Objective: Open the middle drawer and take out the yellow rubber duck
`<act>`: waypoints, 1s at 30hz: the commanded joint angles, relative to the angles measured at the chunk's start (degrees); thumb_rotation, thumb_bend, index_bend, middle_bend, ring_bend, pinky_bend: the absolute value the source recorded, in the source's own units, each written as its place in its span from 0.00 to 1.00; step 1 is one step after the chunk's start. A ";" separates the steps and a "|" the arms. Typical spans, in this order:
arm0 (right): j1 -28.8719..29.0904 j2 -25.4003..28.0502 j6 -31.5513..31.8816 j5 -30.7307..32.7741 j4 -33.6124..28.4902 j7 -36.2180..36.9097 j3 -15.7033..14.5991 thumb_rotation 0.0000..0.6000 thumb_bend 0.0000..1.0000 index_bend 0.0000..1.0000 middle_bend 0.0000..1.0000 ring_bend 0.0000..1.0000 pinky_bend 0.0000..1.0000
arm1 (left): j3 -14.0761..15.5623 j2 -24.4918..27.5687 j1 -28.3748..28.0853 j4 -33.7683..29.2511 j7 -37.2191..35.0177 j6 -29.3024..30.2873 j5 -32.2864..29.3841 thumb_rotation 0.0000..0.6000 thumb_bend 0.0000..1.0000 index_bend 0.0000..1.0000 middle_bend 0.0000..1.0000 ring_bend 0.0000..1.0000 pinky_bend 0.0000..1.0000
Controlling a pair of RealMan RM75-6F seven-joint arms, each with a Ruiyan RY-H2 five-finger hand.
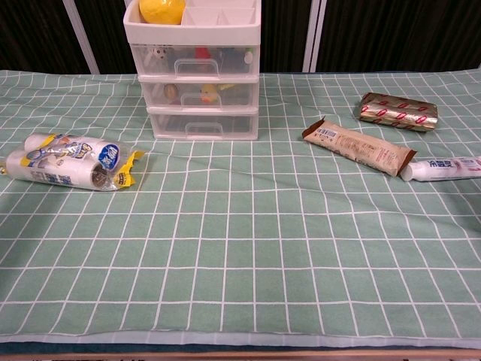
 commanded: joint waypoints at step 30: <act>0.22 1.18 -2.93 2.94 -2.05 0.29 0.04 1.00 0.02 0.00 0.00 0.00 0.22 | -7.00 -2.20 -8.41 -11.11 -2.51 -9.39 -6.88 1.00 0.52 0.07 0.88 0.90 0.97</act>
